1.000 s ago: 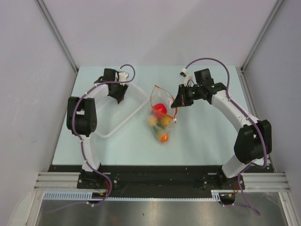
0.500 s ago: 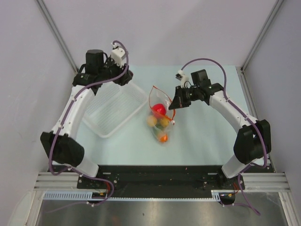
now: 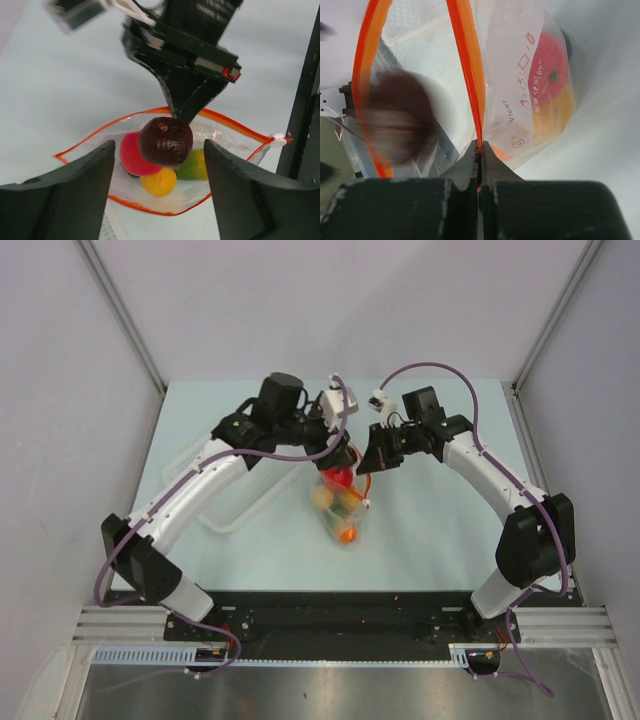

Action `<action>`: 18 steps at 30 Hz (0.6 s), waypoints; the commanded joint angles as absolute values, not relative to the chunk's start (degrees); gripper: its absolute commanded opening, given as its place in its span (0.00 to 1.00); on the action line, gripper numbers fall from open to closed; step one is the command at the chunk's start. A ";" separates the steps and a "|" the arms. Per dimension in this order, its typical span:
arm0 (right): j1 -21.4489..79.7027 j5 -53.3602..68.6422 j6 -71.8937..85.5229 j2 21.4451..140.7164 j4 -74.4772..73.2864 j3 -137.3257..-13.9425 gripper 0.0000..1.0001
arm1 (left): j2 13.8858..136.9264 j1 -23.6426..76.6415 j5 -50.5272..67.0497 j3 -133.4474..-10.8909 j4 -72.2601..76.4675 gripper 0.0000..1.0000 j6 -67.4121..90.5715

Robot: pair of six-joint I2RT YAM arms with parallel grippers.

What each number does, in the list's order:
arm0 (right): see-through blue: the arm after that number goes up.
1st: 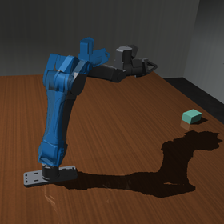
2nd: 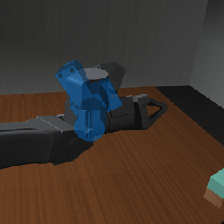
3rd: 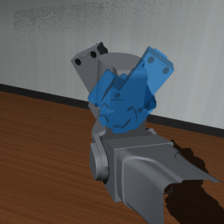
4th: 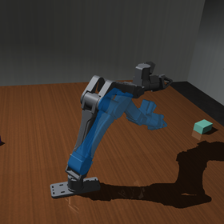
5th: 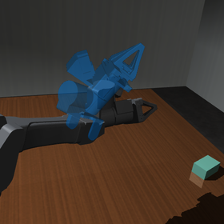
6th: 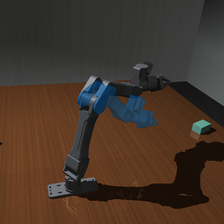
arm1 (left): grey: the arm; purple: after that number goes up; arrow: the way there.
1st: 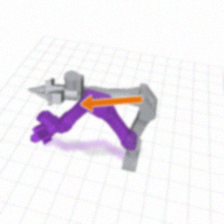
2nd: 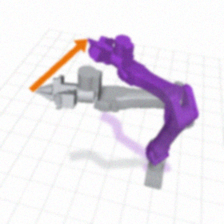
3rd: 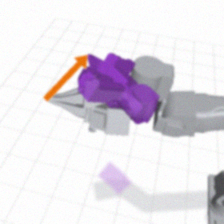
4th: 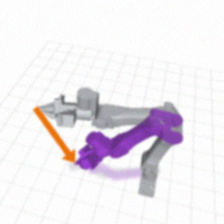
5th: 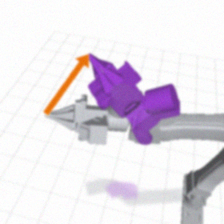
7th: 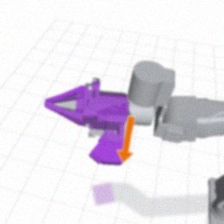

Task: Place the food in the zip-top bag and seal the zipper
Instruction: Place the fake fruit in the zipper food storage bag.

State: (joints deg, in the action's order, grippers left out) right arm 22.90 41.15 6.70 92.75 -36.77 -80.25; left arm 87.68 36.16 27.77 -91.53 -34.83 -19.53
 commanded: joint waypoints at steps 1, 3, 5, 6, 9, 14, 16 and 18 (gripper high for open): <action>23.38 43.50 3.87 91.32 -38.93 -82.62 0.00 | 91.31 38.85 23.20 -93.24 -40.40 0.81 -23.46; 23.29 43.94 2.99 90.97 -39.64 -82.44 0.00 | 91.67 39.11 24.16 -95.17 -42.35 0.92 -24.69; 23.38 44.56 1.85 90.53 -40.43 -82.53 0.00 | 91.06 39.11 27.92 -97.11 -45.78 1.00 -27.31; 23.29 44.65 1.67 90.44 -40.60 -82.53 0.00 | 90.62 39.11 29.34 -97.73 -47.01 1.00 -28.29; 23.29 45.09 0.79 90.35 -41.31 -82.70 0.00 | 88.86 39.72 34.44 -98.61 -51.23 1.00 -33.12; 23.82 45.79 0.70 90.09 -41.57 -82.79 0.00 | 86.05 44.46 34.28 -93.44 -53.61 0.97 -41.03; 24.08 46.05 0.35 89.83 -41.75 -82.88 0.00 | 86.22 47.27 31.39 -92.20 -53.53 0.94 -41.92; 24.34 46.58 0.09 89.65 -42.10 -83.23 0.00 | 87.71 49.03 27.54 -91.32 -53.09 0.91 -42.71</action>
